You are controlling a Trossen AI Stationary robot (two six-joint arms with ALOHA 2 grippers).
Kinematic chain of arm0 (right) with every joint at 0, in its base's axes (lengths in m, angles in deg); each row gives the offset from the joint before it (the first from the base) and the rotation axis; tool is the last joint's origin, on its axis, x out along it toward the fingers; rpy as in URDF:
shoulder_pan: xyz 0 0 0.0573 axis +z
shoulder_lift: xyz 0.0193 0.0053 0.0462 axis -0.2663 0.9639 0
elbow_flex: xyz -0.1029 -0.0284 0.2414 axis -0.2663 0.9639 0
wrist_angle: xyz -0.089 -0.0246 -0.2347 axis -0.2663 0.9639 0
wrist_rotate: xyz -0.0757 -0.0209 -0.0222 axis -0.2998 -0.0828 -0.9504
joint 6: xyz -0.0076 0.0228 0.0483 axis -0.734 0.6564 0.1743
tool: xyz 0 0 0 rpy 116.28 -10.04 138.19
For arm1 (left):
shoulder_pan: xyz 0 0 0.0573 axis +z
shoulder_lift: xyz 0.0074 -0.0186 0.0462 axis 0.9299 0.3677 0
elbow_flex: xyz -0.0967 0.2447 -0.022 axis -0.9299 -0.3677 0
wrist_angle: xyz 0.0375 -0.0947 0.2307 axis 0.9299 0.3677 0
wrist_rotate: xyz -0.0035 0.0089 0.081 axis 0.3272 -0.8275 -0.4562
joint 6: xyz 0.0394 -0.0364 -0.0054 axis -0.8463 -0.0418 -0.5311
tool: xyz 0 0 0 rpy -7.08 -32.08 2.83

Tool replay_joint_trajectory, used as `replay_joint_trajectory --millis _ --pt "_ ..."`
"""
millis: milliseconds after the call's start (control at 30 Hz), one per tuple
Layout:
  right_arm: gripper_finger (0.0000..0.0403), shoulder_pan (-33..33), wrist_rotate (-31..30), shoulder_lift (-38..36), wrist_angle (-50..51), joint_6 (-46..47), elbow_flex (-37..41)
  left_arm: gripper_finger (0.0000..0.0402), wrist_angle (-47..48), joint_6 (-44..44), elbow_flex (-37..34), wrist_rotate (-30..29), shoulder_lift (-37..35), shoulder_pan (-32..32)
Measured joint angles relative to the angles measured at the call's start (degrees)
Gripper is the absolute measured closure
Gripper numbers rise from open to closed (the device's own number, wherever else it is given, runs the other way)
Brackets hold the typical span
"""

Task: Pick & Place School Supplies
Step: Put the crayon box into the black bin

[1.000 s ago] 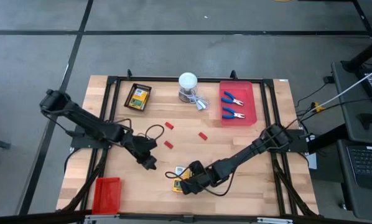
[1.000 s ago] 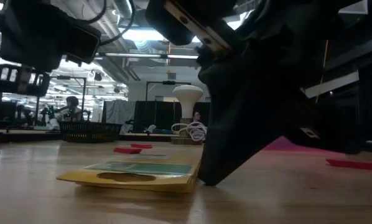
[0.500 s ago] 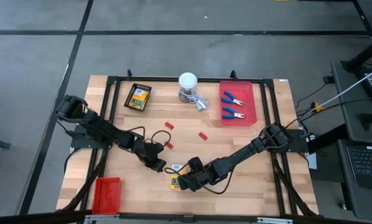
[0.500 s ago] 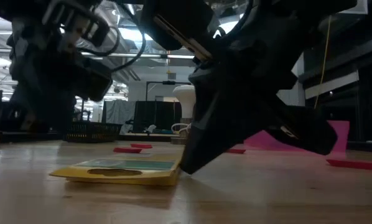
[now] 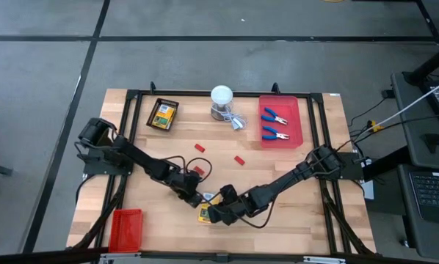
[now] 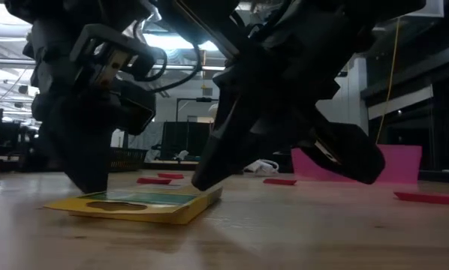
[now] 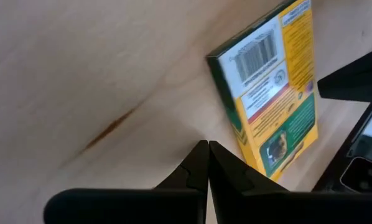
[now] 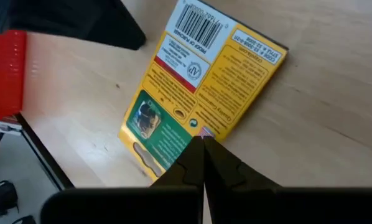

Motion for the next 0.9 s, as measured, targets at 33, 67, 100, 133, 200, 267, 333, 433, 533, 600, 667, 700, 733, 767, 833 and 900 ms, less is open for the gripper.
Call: replay_joint_trajectory --millis 33,67,100,133,200,267,333,433,533,600,667,700,733,767,833,900 --pt "0.0403 0.0 0.0 0.0 0.0 0.0 0.0 0.0400 0.5 -0.7 0.3 -0.3 0.1 0.0" --pt "0.0403 0.1 0.0 0.0 0.1 0.0 0.0 0.0399 1.0 -1.6 0.6 -0.6 0.1 0.0" --pt "0.0403 0.2 0.0 0.0 0.1 0.0 0.0 0.0399 1.1 -2.5 0.7 -1.0 0.1 0.0" --pt "0.0403 0.3 -0.4 0.0 0.2 0.2 0.0 0.0399 1.4 -3.3 0.8 -1.3 0.1 -0.1" --pt "0.0403 0.9 -1.9 0.0 0.2 1.3 0.0 0.0400 1.8 -3.9 1.0 -1.8 0.1 0.0" --pt "0.0403 1.8 -3.0 0.0 0.3 2.8 0.0 0.0399 1.8 -4.3 1.0 -2.0 0.1 0.0" --pt "0.0403 2.8 -3.2 0.0 1.4 4.9 0.0 0.0399 1.8 -4.7 1.0 -2.0 0.1 0.0" --pt "0.0403 3.9 -3.2 0.0 4.1 7.6 0.0 0.0400 0.9 -5.0 1.0 -2.1 0.2 0.0" --pt "0.0403 4.2 -3.2 0.0 4.9 8.4 0.0 0.0399 -1.1 -5.1 1.0 -2.3 0.3 0.1" --pt "0.0403 4.1 -3.2 0.0 4.9 8.2 0.0 0.0400 -1.9 -5.1 1.0 -2.2 0.3 0.3" --pt "0.0403 3.5 -3.0 0.0 5.0 7.4 0.0 0.0399 -2.4 -5.1 1.0 -1.8 0.3 0.4" --pt "0.0403 3.2 -3.0 0.0 5.2 6.9 0.0 0.0399 -2.4 -5.1 1.0 -1.7 0.3 0.5" --pt "0.0403 2.7 -3.0 0.0 5.2 6.3 0.0 0.0399 -2.3 -5.1 1.0 -1.6 0.3 0.5" --pt "0.0403 2.3 -3.0 0.0 5.2 5.9 0.0 0.0400 -2.4 -5.1 1.0 -1.6 0.3 0.5" --pt "0.0403 1.5 -3.0 0.0 5.2 4.8 0.0 0.0399 -2.4 -5.1 1.0 -1.6 0.3 0.5" --pt "0.0403 1.0 -3.0 0.0 5.2 4.3 0.0 0.0399 -2.3 -5.1 1.0 -1.6 0.3 0.5"
